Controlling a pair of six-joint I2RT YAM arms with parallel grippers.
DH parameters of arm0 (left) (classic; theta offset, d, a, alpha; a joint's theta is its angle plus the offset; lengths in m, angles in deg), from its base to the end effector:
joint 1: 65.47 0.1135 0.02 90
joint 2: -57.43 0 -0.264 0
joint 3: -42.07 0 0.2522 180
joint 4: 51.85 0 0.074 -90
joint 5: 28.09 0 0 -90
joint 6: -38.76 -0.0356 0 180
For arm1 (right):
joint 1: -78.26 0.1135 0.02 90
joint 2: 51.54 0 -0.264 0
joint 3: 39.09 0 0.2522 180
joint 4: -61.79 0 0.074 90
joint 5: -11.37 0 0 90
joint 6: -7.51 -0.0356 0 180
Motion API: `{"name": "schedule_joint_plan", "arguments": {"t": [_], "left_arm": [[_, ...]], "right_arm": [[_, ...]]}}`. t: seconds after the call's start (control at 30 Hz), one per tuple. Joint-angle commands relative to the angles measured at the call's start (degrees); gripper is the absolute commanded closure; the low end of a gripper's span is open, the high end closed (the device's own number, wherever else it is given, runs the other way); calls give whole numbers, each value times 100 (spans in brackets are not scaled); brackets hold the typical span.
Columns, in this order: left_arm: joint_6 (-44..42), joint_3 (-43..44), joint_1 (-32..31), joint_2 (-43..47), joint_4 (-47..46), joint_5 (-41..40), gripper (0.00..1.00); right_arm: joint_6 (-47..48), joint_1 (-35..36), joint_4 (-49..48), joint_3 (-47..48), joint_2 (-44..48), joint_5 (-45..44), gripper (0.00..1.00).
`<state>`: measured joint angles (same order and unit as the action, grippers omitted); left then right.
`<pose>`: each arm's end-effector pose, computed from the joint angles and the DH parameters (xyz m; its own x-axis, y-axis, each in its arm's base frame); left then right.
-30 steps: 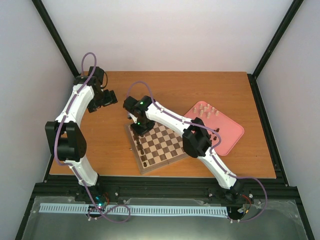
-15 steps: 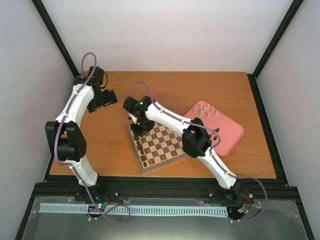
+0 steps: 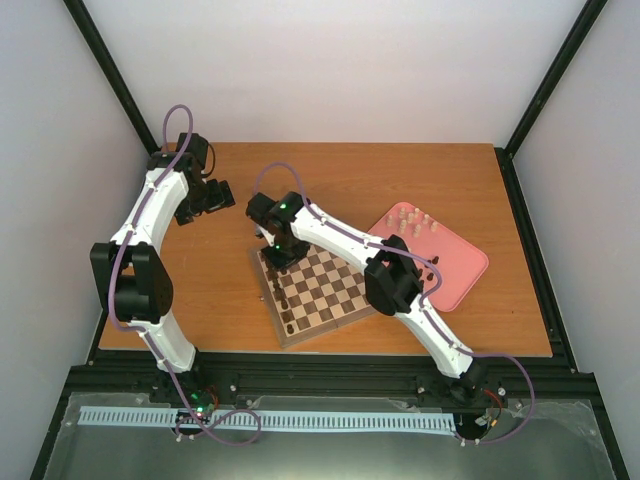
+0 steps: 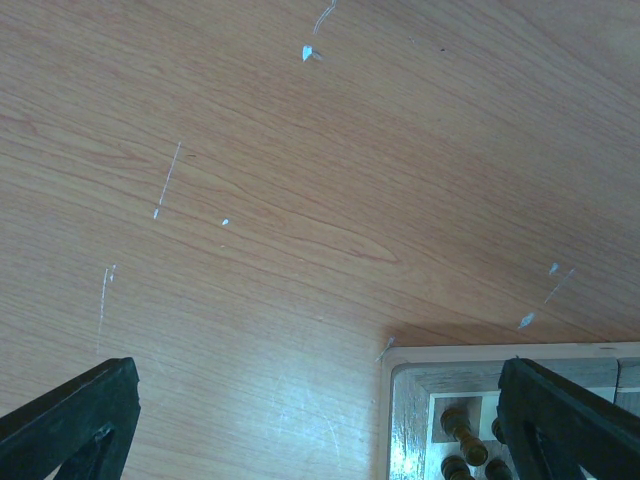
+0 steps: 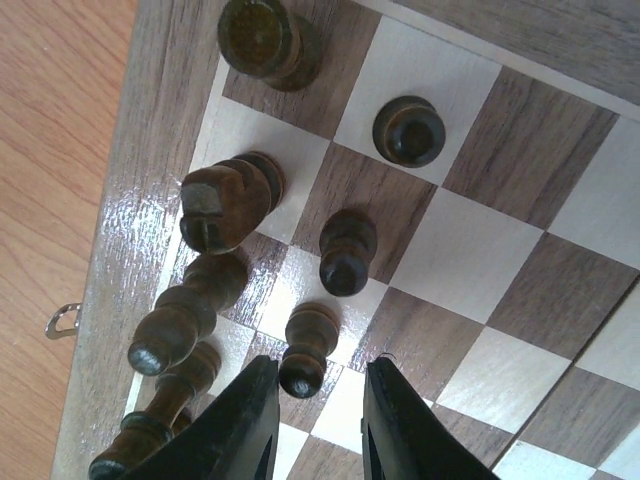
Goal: Set up the chess pieces on the board
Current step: Place the chess piece on the chessboard, then pick up the chess piece from the storage box.
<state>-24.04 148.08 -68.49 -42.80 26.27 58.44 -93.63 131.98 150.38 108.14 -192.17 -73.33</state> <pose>0.3507 -0.0163 0.2943 -0.8620 -0.4114 -0.2962 -0.4045 0.9104 -0.0874 0.2872 0.3968 0.2016 -0.7315 -0.6714 -0.1190 -0.6818 0.7222 0.1167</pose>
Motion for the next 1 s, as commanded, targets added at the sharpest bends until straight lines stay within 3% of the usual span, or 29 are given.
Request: {"name": "schedule_joint_plan", "arguments": {"t": [0.0,0.27,0.37,0.5,0.6,0.97], "left_arm": [[-13,100,-33,-22,-20,-32,0],[-29,137,-39,-24,1,-60,0],[-31,198,-32,-26,32,-91,0],[-22,262,-36,-24,57,-93,0],[-22,261,-39,7,59,-81,0],[-12,251,-35,4,26,25,0]], "right_arm": [[19,30,53,144,442,-101,74],[15,-76,387,77,1011,-391,70],[-179,-291,325,-467,1595,-608,64],[-457,-978,54,-1682,2524,-757,61],[-657,-1600,-261,-2723,3271,-994,50],[-1044,-3935,-953,-5508,4529,-1022,50]]}}
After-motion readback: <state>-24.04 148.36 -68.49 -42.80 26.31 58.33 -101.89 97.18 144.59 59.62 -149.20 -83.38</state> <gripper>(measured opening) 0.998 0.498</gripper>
